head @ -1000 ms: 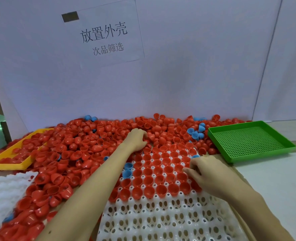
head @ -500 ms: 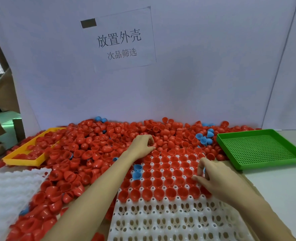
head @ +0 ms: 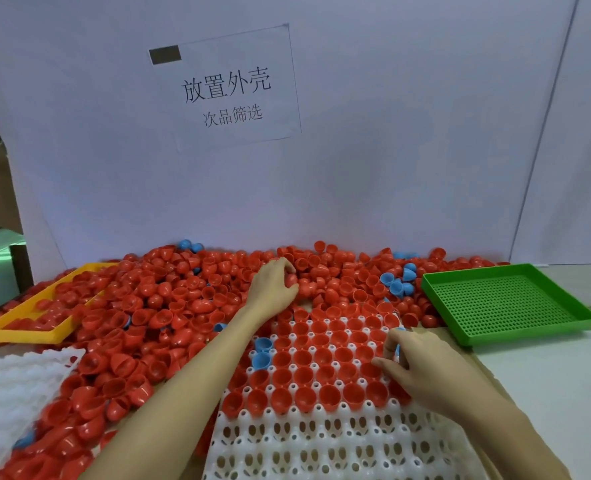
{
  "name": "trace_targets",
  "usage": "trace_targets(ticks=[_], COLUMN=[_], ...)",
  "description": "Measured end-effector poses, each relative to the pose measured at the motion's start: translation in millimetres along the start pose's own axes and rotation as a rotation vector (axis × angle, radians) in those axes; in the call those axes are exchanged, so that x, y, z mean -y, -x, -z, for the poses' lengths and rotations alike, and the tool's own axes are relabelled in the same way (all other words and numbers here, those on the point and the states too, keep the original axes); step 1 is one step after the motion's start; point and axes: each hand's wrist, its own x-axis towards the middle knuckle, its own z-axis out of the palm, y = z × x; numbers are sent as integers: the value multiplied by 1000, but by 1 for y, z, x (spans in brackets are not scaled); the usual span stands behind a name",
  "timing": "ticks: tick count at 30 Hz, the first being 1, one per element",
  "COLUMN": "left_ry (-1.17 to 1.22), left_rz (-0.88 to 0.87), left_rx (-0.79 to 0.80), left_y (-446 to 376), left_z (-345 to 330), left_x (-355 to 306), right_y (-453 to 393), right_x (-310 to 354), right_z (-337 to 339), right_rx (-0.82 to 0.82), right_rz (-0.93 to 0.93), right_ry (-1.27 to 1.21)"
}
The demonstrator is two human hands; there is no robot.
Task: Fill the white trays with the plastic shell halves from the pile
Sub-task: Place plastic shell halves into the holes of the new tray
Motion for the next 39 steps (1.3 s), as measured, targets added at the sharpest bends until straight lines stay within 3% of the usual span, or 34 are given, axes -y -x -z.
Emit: trace_targets(ticks=[2,7,10,15,21,30,39], left_ry=[162,443,531,577,599,788,850], left_rz=[-19,-87,-135,-183,-174,-91,-87], left_rx=[-77,-19,-18,-43,-59,21,168], left_y=[8,65,115,168,184,185,187], left_z=[10,36,42,49,45,50,53], left_x=[-8,-40,-52,-54,-41,-37,-39], right_y=[-1,0,3,12,13,13,13], right_x=[1,11,27,54,58,62,67], right_z=[1,5,4,1,-5,-12,-18], right_rx=[-32,-131,-145,-234,-183,-177,-222], right_rz=[5,55,171,301,293,338,348], right_ry=[-1,-76,-271,-429,-558,-737,-703])
